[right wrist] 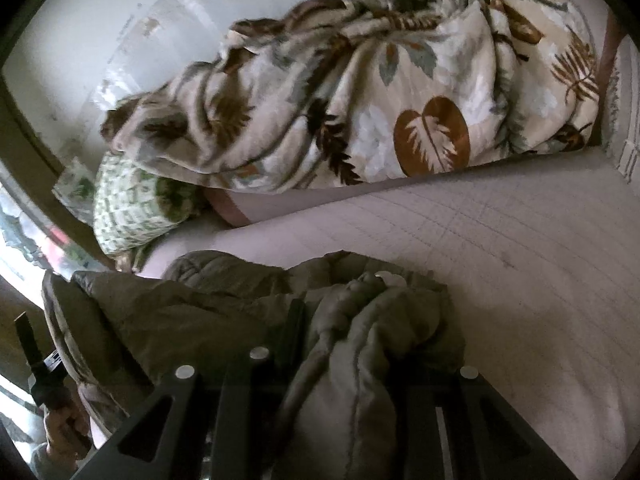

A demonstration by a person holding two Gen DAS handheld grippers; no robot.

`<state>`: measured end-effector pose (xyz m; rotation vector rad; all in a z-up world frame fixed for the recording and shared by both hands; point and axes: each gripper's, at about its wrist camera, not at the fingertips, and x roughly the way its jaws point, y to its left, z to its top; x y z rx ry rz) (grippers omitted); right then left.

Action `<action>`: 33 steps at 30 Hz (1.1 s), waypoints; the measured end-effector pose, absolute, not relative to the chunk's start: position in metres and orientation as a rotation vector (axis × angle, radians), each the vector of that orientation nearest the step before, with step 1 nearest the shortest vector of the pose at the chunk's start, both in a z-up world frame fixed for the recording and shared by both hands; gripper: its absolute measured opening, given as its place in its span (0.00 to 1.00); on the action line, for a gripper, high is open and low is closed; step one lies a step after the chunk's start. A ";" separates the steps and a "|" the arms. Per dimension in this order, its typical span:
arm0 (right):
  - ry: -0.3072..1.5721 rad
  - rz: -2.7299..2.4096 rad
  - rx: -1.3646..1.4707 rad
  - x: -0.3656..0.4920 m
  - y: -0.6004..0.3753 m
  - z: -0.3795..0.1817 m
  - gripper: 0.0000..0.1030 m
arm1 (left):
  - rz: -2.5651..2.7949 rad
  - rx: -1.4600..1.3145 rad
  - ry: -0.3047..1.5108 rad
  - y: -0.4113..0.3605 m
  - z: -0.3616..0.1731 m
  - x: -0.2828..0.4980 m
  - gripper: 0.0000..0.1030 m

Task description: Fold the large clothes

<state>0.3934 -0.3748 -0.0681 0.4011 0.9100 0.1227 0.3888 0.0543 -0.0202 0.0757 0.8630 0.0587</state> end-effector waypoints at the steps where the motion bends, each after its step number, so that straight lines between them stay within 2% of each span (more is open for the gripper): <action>1: 0.917 0.116 0.404 0.399 -0.375 -0.073 0.22 | 0.065 0.074 0.875 0.053 -0.025 0.395 0.19; 12: 1.064 0.031 0.435 0.469 -0.375 -0.139 0.22 | 0.119 0.069 1.008 0.039 -0.086 0.464 0.20; 19: 1.100 0.010 0.420 0.489 -0.371 -0.162 0.22 | 0.129 0.099 1.005 0.034 -0.105 0.482 0.20; 26: 1.098 -0.016 0.427 0.491 -0.368 -0.162 0.23 | 0.139 0.122 0.993 0.030 -0.106 0.484 0.20; 33: 1.024 0.000 0.547 0.475 -0.379 -0.147 0.30 | 0.088 0.042 0.959 0.035 -0.090 0.471 0.22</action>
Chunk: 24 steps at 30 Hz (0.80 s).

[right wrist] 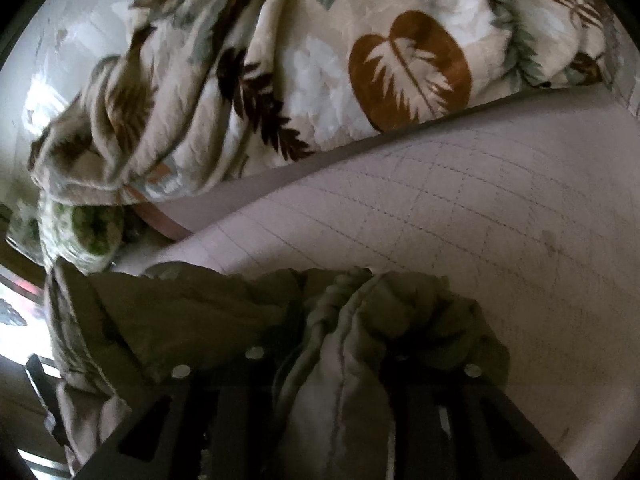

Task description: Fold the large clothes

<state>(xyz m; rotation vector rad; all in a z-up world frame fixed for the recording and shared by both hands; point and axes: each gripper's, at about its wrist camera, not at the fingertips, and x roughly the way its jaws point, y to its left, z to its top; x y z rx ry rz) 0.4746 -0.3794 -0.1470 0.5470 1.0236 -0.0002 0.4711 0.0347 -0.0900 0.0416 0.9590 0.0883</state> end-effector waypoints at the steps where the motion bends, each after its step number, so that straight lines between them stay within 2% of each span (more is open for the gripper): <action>1: 1.020 0.006 0.560 0.473 -0.381 -0.144 0.32 | 0.075 0.017 0.958 0.038 -0.086 0.470 0.24; 3: 1.010 0.020 0.594 0.470 -0.386 -0.138 0.36 | 0.030 -0.047 0.952 0.048 -0.074 0.466 0.29; 4: 1.006 0.028 0.610 0.468 -0.388 -0.135 0.42 | 0.014 -0.074 0.948 0.052 -0.068 0.464 0.33; 5: 0.997 0.047 0.631 0.466 -0.389 -0.132 0.61 | 0.001 -0.099 0.943 0.056 -0.062 0.462 0.38; 6: 0.983 0.066 0.656 0.464 -0.391 -0.128 0.70 | -0.017 -0.130 0.935 0.061 -0.053 0.459 0.41; 7: 0.970 0.072 0.668 0.462 -0.392 -0.124 0.82 | -0.022 -0.145 0.927 0.064 -0.048 0.457 0.52; 8: 0.958 0.069 0.662 0.459 -0.393 -0.119 0.83 | -0.012 -0.149 0.910 0.066 -0.040 0.454 0.66; 10: 0.937 0.052 0.628 0.454 -0.394 -0.107 0.85 | 0.044 -0.116 0.840 0.071 -0.020 0.445 0.77; 16: 0.891 0.036 0.583 0.436 -0.395 -0.079 0.89 | 0.012 -0.105 0.818 0.066 0.008 0.431 0.78; 21: 0.830 0.060 0.399 0.411 -0.359 -0.052 0.90 | -0.134 -0.050 0.851 0.008 0.003 0.412 0.78; 24: 0.905 0.107 0.255 0.412 -0.323 -0.059 0.90 | -0.172 0.034 0.900 -0.037 -0.013 0.407 0.78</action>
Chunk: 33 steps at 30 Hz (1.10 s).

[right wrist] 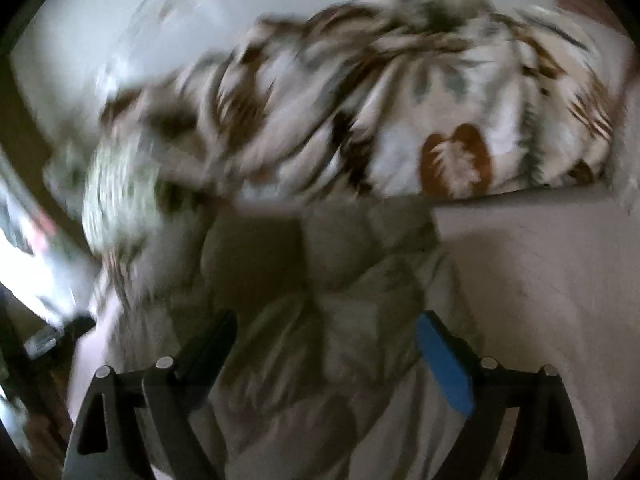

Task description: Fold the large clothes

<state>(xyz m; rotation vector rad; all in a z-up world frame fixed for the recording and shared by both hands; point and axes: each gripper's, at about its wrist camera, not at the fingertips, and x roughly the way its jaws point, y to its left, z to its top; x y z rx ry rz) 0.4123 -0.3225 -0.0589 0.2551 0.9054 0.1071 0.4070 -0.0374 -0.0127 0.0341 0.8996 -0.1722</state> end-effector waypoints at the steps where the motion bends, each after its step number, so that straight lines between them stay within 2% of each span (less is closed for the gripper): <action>1: 0.928 0.107 0.229 0.414 -0.316 -0.064 0.90 | -0.164 0.068 0.912 -0.049 -0.020 0.406 0.78; 4: 1.003 0.091 0.164 0.422 -0.300 -0.087 0.90 | -0.084 0.200 0.969 -0.075 -0.049 0.412 0.78; 6: 1.061 0.065 0.128 0.425 -0.298 -0.107 0.90 | -0.041 0.251 1.027 -0.080 -0.073 0.421 0.83; 8: 1.113 0.057 0.126 0.431 -0.301 -0.129 0.92 | -0.006 0.275 1.040 -0.078 -0.089 0.427 0.97; 10: 1.124 0.056 0.175 0.435 -0.311 -0.143 0.98 | 0.012 0.270 1.046 -0.074 -0.097 0.433 1.00; 16: 1.113 0.046 0.199 0.444 -0.321 -0.158 1.00 | 0.005 0.259 1.043 -0.071 -0.098 0.437 1.00; 26: 0.981 0.146 0.249 0.379 -0.330 -0.108 1.00 | -0.056 0.160 0.906 -0.026 -0.054 0.366 1.00; 33: 0.998 0.213 0.172 0.354 -0.301 -0.109 1.00 | -0.035 0.157 0.925 -0.004 -0.068 0.353 1.00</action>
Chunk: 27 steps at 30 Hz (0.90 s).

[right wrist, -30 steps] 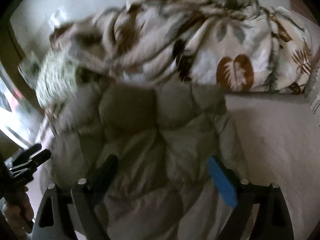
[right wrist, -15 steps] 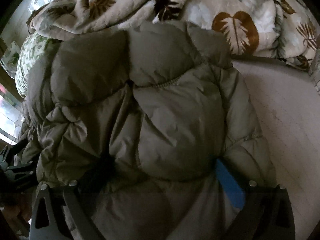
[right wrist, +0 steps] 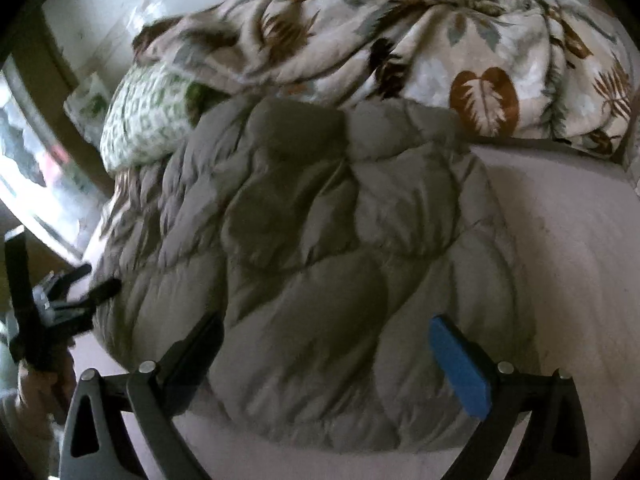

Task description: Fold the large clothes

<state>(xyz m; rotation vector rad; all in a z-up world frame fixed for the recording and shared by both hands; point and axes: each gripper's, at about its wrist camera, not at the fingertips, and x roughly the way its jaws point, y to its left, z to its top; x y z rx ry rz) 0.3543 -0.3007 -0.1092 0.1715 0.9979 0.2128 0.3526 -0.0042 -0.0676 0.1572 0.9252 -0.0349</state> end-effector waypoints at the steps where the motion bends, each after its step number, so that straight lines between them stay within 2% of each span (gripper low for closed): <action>1: 1.018 0.209 0.143 0.354 -0.296 -0.116 1.00 | -0.032 0.154 0.930 -0.003 -0.072 0.353 1.00; 7: 1.052 0.159 0.062 0.362 -0.286 -0.152 1.00 | -0.004 0.179 0.934 -0.002 -0.096 0.357 1.00; 12: 1.070 0.145 0.032 0.369 -0.279 -0.158 1.00 | -0.002 0.182 0.937 -0.002 -0.095 0.358 1.00; 15: 1.077 0.126 0.058 0.369 -0.278 -0.143 1.00 | -0.001 0.186 0.940 -0.002 -0.093 0.359 1.00; 18: 1.004 0.157 0.087 0.376 -0.271 -0.109 1.00 | -0.003 0.179 0.944 -0.002 -0.095 0.359 1.00; 22: 1.004 0.175 0.118 0.412 -0.255 -0.091 1.00 | -0.014 0.173 0.951 0.000 -0.096 0.362 1.00; 27: 1.146 0.137 0.185 0.466 -0.246 -0.135 1.00 | -0.074 0.103 0.958 0.013 -0.090 0.361 1.00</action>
